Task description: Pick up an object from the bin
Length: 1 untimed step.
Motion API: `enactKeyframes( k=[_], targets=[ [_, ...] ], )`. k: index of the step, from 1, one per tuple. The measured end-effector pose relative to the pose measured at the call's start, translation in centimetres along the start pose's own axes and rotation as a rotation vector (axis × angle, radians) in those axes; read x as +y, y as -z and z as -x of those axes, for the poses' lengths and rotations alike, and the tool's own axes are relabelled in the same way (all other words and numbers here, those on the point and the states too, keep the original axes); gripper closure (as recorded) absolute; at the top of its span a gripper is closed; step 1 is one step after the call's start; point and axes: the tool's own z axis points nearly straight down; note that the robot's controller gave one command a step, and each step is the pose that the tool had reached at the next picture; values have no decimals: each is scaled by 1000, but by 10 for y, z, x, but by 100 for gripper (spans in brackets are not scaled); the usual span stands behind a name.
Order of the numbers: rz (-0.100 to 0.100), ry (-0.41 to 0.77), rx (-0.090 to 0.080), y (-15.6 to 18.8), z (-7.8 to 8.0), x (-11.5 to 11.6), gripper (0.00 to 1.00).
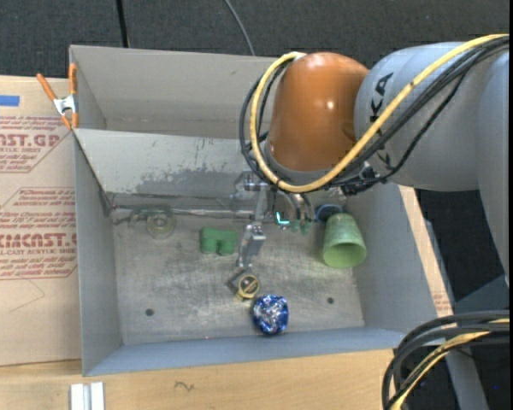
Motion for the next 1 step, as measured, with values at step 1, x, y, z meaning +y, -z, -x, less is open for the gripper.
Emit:
enactKeyframes(
  k=[1],
  targets=[
    [2,-68,-8,-126,27,13,0]
  ],
)
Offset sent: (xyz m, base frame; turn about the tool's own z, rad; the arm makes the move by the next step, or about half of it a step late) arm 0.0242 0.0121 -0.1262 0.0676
